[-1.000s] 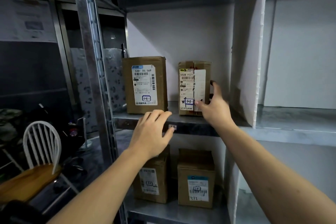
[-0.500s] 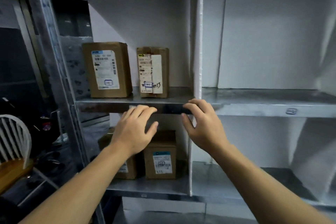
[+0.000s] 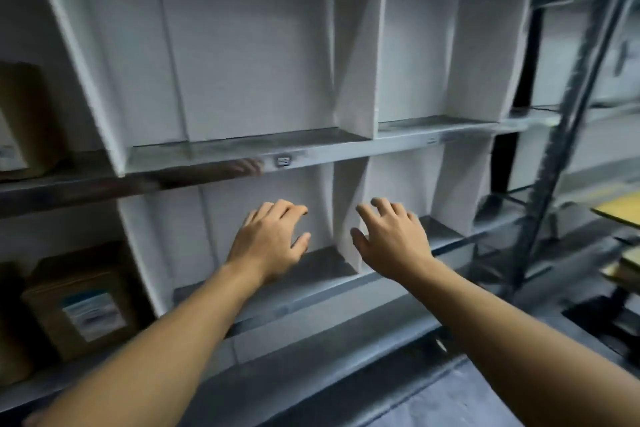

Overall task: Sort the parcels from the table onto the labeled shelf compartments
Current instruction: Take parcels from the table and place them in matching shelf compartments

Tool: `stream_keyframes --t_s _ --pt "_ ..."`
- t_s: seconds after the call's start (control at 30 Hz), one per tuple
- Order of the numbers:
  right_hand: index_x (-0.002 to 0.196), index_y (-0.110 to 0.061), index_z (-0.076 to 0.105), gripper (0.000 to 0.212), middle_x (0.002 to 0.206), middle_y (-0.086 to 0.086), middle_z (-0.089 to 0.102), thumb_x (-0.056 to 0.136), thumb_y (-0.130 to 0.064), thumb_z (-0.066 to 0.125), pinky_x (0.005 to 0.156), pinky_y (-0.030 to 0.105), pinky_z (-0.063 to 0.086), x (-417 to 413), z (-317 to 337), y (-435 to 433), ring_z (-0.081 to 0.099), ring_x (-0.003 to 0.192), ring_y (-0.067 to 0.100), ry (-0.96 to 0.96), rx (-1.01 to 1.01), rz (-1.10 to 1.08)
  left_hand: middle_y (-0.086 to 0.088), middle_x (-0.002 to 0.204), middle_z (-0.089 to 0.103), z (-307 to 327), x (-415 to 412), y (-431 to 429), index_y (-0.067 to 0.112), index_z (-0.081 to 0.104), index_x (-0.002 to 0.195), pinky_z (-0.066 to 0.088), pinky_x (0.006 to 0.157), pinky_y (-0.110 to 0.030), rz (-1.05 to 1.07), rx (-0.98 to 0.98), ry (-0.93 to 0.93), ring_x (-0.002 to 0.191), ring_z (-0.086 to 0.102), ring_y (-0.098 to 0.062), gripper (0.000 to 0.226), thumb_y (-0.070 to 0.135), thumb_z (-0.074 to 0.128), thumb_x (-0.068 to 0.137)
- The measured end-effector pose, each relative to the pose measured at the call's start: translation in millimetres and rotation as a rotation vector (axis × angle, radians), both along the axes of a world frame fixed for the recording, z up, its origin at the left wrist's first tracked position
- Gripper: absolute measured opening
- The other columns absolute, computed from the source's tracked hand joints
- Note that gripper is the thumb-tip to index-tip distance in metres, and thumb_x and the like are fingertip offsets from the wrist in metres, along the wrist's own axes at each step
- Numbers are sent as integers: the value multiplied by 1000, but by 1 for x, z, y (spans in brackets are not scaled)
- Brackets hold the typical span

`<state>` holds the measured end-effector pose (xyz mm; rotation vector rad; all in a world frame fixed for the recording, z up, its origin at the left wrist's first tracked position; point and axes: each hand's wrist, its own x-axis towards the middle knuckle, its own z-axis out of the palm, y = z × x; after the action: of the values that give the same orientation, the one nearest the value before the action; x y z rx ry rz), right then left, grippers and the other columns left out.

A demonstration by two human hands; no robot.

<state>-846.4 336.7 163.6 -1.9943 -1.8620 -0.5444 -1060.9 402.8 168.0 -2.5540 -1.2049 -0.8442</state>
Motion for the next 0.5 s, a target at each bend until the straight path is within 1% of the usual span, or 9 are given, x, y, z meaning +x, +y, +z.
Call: stream_keyframes --t_s 0.13,0.2,0.33,0.5 --pt "129 -22 52 42 126 7 59 98 -49 41 89 42 44 87 -15 -63 56 113 33 -6 -61 -199 4 132 52 -16 108 -21 26 49 136 35 97 -35 -167 -52 66 120 45 -21 48 44 52 92" --pt "126 -21 54 42 123 7 59 98 -49 42 88 42 43 126 -22 -93 56 112 33 19 -76 -298 3 132 52 -24 159 -34 27 47 137 35 99 -35 -254 -69 87 121 45 -21 48 44 51 93" --pt "124 -22 53 42 123 7 55 97 -51 42 88 43 45 201 -44 -155 55 113 32 40 -112 -486 4 133 51 -41 259 -63 28 46 138 37 98 -36 -424 -99 125 120 46 -22 49 45 51 93" --pt "131 -24 50 46 131 8 53 97 -53 41 93 46 46 297 -72 -230 52 120 32 117 -166 -743 2 133 52 -64 389 -104 25 43 138 40 96 -38 -624 -111 208 119 48 -23 51 46 50 92"
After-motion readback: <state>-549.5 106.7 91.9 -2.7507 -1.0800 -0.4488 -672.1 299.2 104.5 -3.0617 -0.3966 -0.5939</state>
